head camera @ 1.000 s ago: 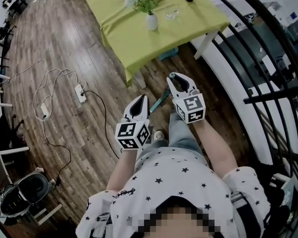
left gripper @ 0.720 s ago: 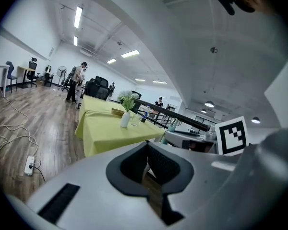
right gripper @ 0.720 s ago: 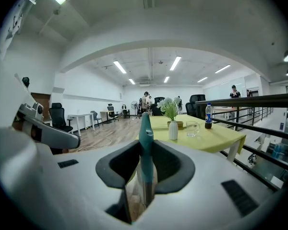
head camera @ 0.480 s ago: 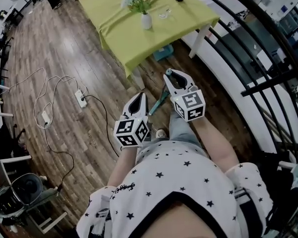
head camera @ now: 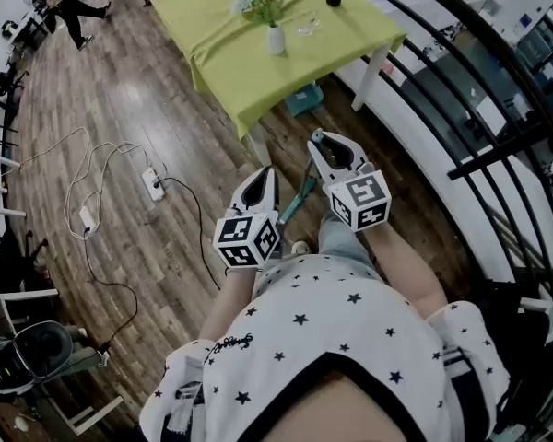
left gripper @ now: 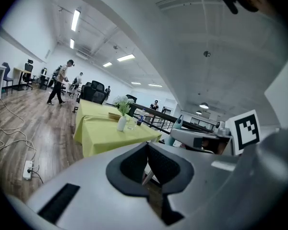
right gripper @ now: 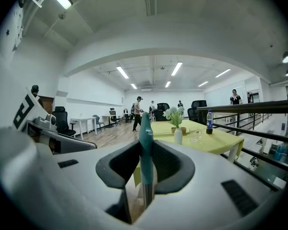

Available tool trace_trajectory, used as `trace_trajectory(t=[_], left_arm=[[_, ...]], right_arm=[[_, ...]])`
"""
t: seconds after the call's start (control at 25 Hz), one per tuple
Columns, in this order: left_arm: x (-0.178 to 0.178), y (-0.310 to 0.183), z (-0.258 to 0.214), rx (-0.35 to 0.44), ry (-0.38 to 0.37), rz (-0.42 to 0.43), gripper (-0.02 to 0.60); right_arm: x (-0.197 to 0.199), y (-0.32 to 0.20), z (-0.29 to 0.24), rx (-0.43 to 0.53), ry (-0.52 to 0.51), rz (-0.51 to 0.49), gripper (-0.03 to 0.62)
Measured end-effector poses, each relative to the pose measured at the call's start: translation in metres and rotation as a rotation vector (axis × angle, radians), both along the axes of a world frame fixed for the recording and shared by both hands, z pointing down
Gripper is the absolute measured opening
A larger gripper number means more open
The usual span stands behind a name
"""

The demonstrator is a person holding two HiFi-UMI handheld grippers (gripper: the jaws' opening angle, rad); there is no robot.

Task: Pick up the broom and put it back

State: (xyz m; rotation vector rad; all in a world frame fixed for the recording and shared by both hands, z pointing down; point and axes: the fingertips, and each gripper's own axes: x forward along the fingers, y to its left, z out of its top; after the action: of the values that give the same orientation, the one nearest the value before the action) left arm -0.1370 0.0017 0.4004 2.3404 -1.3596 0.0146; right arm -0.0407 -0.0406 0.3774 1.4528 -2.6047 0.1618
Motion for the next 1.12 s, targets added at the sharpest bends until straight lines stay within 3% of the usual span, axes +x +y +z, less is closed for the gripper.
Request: trace_trajectory(t=[1.12], left_arm=[[-0.004,0.001,0.001,0.001,0.011,-0.021,0.011]], right_arm=[[-0.006,0.004,-0.014,0.041,-0.025,0.001,0.075]])
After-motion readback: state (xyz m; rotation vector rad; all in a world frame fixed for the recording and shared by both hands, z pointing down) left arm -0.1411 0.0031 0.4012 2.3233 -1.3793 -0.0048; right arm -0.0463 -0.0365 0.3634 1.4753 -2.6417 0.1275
